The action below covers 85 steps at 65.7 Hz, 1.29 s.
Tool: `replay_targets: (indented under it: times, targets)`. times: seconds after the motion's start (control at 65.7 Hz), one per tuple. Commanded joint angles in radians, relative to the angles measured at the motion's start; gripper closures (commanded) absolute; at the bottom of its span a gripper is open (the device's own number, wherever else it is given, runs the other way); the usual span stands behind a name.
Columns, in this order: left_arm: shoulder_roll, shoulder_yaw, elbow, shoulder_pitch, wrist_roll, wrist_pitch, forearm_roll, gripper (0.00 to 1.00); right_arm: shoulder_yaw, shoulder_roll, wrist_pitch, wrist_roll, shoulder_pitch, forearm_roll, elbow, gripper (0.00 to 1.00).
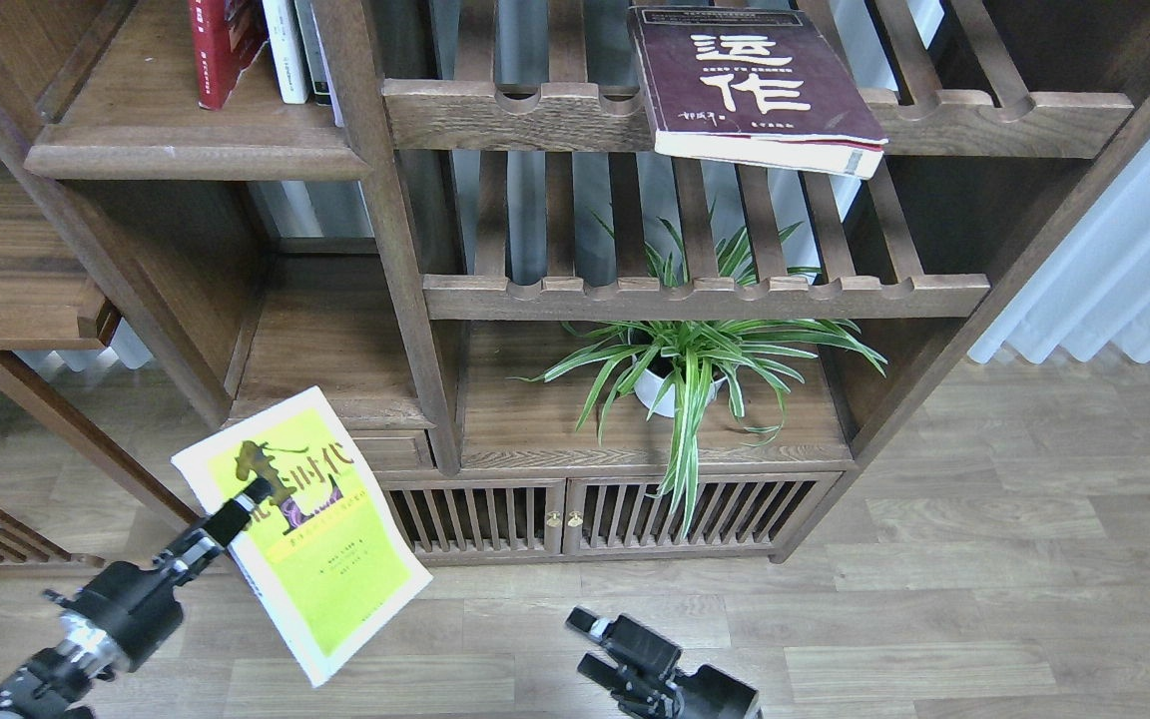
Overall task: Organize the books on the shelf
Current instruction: 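Lift the yellow-green book with the left gripper toward the top shelf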
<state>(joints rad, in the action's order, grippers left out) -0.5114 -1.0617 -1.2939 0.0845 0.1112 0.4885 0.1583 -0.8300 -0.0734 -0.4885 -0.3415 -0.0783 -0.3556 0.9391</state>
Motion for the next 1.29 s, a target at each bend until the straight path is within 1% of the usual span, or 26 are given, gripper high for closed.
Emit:
replay_targets:
  times: [0.0,0.03,0.137,0.213,0.304,0.396,0.441,0.624,0.746,0.928,1.111,1.157,1.172,1.187,1.278]
  targets:
    - [0.014,-0.145,-0.088,0.103,-0.028,0.000,0.049,0.97,-0.032,0.006,0.000,0.021,0.009,-0.003,-0.009,0.00]
    - [0.017,-0.170,-0.088,0.109,-0.034,0.000,0.056,0.97,-0.034,0.007,0.000,0.022,0.012,-0.003,-0.013,0.00]
    - [0.025,-0.323,-0.088,0.144,-0.096,0.000,0.087,0.97,-0.035,0.015,0.000,0.030,0.028,-0.003,-0.025,0.00]
    - [0.050,-0.420,-0.088,0.152,-0.123,0.000,0.087,0.97,-0.037,0.017,0.000,0.030,0.031,-0.003,-0.028,0.00]
    - [0.082,-0.500,-0.090,0.149,-0.126,0.000,0.084,0.98,-0.052,0.018,0.000,0.029,0.032,0.000,-0.029,0.00]
    - [0.097,-0.526,-0.090,0.139,-0.125,0.000,0.073,0.98,-0.060,0.024,0.000,0.029,0.031,0.000,-0.036,0.00]
    - [0.096,-0.541,-0.090,0.098,-0.128,0.000,0.043,0.99,-0.060,0.035,0.000,0.027,0.028,0.000,-0.042,0.00]
    - [0.071,-0.590,-0.090,0.015,-0.128,0.000,-0.006,0.99,-0.060,0.037,0.000,0.027,0.026,0.001,-0.060,0.00]
    - [-0.004,-0.593,-0.090,-0.072,-0.126,0.000,-0.074,0.99,-0.061,0.043,0.000,0.027,0.028,0.001,-0.068,0.00]
    - [-0.157,-0.583,-0.090,-0.241,-0.126,0.000,-0.167,0.99,-0.061,0.063,0.000,0.027,0.029,0.000,-0.069,0.00]
    - [-0.275,-0.548,-0.088,-0.407,-0.125,0.000,-0.189,0.99,-0.061,0.073,0.000,0.029,0.026,0.000,-0.092,0.00]
    - [-0.303,-0.523,-0.090,-0.448,-0.126,0.000,-0.200,0.99,-0.061,0.073,0.000,0.029,0.023,0.000,-0.092,0.00]
    - [-0.337,-0.479,-0.088,-0.512,-0.126,0.000,-0.212,0.99,-0.061,0.073,0.000,0.029,0.022,0.000,-0.091,0.00]
    - [-0.349,-0.456,-0.088,-0.541,-0.126,0.000,-0.217,0.99,-0.061,0.073,0.000,0.029,0.022,0.000,-0.089,0.00]
    - [-0.390,-0.367,-0.088,-0.647,-0.126,0.000,-0.226,0.99,-0.061,0.073,0.000,0.030,0.020,-0.002,-0.086,0.00]
